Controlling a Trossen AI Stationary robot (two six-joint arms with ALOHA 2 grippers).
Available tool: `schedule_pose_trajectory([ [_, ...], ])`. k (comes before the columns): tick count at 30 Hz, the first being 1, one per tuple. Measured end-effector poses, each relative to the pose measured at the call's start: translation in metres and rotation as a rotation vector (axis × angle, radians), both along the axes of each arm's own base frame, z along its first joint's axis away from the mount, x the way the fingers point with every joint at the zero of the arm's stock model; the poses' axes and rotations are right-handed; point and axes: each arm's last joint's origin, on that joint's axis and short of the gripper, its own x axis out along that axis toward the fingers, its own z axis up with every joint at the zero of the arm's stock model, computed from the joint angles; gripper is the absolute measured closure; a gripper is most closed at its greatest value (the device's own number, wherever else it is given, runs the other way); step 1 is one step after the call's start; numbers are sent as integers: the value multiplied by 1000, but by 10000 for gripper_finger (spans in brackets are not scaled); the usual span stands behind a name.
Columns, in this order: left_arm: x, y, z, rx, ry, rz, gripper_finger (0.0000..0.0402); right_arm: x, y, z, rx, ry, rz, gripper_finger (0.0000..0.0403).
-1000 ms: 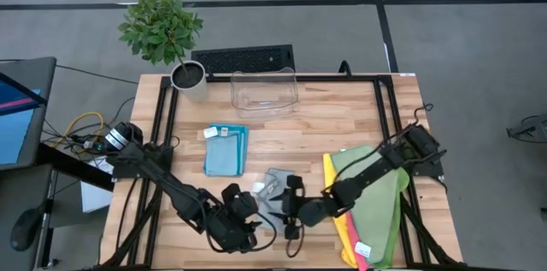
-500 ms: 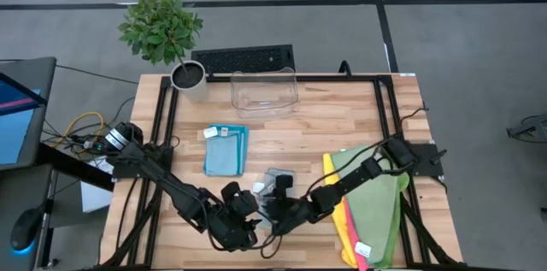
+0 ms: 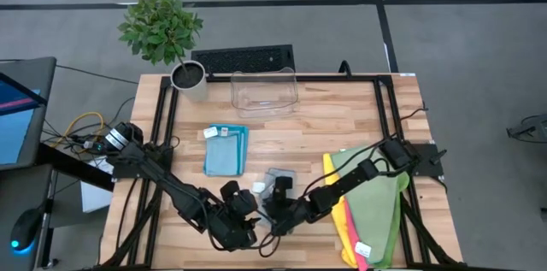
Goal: Fold microfiber towels
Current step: Fold the gray microfiber cloth
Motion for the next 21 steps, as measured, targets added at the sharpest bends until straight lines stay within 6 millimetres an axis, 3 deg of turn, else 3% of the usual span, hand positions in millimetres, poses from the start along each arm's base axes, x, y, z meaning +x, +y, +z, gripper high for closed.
schedule_pose_trajectory([
  [9,0,0,0,7,-3,4,223,-3,-3,5,-48,15,-22,388],
  [21,-2,3,-1,63,6,10,223,-23,-15,40,-218,64,-115,395],
])
